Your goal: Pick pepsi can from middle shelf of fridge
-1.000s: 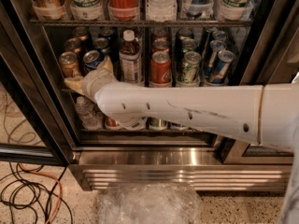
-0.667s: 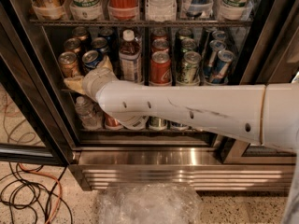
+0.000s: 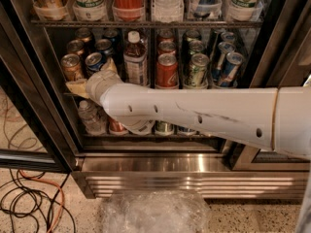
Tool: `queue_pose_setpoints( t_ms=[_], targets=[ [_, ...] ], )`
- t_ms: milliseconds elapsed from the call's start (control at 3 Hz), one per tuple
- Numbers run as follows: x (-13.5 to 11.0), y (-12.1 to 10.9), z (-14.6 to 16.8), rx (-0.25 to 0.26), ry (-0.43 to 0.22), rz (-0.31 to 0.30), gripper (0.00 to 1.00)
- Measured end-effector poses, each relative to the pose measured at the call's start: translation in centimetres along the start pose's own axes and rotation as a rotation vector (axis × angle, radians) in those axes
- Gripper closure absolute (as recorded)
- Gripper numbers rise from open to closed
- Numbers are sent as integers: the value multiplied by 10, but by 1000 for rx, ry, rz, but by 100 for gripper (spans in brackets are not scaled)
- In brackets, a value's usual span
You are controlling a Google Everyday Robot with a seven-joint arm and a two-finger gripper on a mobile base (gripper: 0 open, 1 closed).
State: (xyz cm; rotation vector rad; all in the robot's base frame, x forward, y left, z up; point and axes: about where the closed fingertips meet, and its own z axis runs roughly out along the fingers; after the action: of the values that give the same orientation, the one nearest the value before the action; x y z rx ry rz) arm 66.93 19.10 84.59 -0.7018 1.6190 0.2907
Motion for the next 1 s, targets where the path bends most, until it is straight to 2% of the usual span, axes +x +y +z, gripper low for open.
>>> queue_pose_setpoints(
  t_ms=[667,1000],
  targets=[
    [-5,0,-3,-2,-16,1,4],
    [-1,-17,0,56,-9,-16,5]
  ],
)
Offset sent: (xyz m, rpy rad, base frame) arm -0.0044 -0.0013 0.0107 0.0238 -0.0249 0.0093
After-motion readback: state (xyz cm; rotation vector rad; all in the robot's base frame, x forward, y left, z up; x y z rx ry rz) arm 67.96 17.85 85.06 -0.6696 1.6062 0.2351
